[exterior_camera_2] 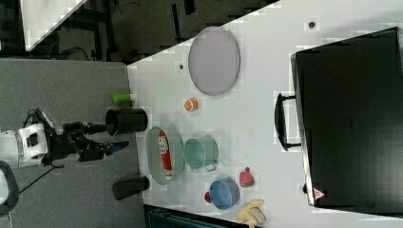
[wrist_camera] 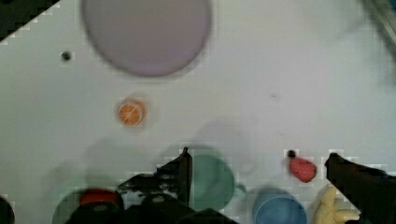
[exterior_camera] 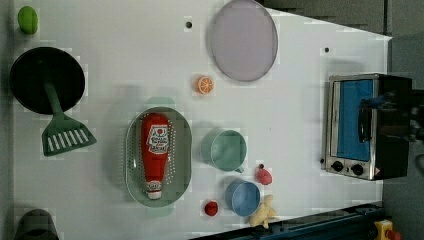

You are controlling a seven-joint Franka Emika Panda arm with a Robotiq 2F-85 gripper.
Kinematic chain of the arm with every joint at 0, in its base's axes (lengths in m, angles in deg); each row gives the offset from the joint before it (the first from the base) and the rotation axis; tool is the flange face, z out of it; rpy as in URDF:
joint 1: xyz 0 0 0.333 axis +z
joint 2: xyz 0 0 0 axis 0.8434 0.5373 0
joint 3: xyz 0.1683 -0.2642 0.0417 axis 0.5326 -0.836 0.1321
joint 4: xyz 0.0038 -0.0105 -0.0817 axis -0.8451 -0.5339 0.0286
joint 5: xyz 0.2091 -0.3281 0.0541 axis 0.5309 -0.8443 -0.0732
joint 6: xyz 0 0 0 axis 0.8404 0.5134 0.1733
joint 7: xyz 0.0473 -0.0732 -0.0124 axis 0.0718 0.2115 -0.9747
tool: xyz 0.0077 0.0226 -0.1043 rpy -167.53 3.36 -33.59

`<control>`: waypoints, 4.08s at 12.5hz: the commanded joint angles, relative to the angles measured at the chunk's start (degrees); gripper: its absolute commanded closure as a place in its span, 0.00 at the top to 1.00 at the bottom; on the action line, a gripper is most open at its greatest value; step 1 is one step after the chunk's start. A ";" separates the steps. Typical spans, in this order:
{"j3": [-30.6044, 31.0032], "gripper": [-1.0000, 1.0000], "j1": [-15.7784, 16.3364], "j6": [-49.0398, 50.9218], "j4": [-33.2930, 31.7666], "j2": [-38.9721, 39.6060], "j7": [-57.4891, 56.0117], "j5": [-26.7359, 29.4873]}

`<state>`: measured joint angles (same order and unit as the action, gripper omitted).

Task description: Pick ketchup from strainer and place it on the table

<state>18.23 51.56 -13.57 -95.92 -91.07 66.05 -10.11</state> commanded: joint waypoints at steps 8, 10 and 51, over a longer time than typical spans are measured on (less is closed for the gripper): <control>24.22 1.00 4.45 -14.56 -3.50 14.36 3.12 -0.82; 25.60 1.00 4.97 -20.67 -5.84 17.90 4.80 -4.15; 22.81 0.59 -15.50 -16.50 1.62 22.27 -10.80 -3.00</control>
<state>42.25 41.44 -30.57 -95.86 -68.06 61.10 -13.36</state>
